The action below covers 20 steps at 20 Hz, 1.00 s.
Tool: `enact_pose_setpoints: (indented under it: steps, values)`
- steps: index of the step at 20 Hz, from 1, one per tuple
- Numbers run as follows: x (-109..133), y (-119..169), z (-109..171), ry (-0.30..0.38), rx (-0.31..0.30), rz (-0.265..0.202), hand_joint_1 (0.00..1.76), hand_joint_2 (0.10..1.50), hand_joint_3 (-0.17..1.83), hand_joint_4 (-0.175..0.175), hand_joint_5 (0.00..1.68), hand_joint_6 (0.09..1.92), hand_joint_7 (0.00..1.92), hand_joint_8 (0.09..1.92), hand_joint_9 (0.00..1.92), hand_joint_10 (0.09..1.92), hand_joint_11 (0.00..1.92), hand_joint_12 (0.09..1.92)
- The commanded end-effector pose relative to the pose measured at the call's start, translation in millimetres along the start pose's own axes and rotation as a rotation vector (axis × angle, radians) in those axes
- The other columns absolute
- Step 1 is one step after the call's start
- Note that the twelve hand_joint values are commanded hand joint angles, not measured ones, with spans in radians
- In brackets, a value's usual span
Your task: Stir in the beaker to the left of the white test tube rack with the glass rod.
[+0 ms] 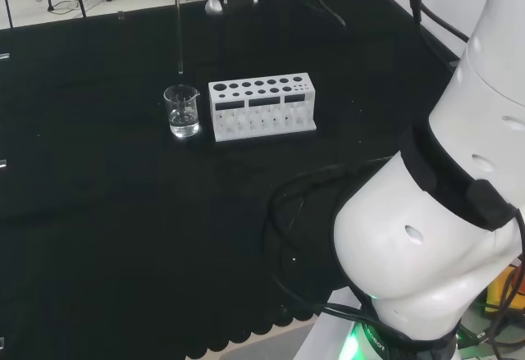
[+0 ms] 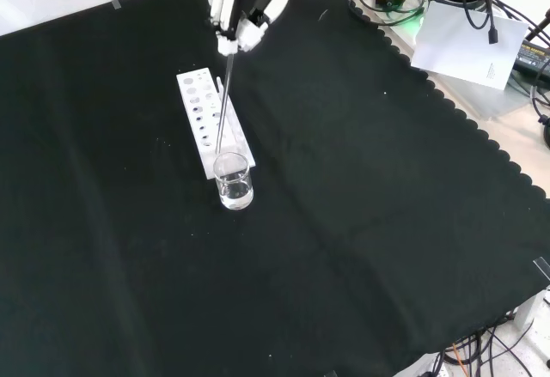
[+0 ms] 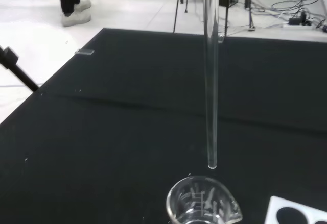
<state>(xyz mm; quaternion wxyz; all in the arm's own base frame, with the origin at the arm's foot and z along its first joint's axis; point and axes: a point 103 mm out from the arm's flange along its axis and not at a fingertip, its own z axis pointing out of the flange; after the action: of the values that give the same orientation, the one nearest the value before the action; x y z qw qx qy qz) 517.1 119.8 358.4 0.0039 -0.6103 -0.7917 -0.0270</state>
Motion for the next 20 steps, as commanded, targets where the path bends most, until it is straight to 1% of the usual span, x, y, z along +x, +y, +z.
enact_pose_setpoints:
  steps: [1, 10, 20]
  values:
    - [8, 4, 19, -0.001, 0.022, -0.024, 1.32, 1.08, -0.17, -0.175, 1.34, 0.11, 1.24, 0.89, 1.57, 0.89, 1.64, 0.64]
    - [8, 6, 50, -0.006, 0.064, -0.021, 1.32, 1.08, -0.17, -0.175, 1.35, 0.10, 1.25, 0.89, 1.57, 0.89, 1.64, 0.64]
    - [4, 17, 95, -0.018, 0.120, -0.024, 1.32, 1.08, -0.17, -0.175, 1.35, 0.09, 1.25, 0.89, 1.58, 0.89, 1.64, 0.64]
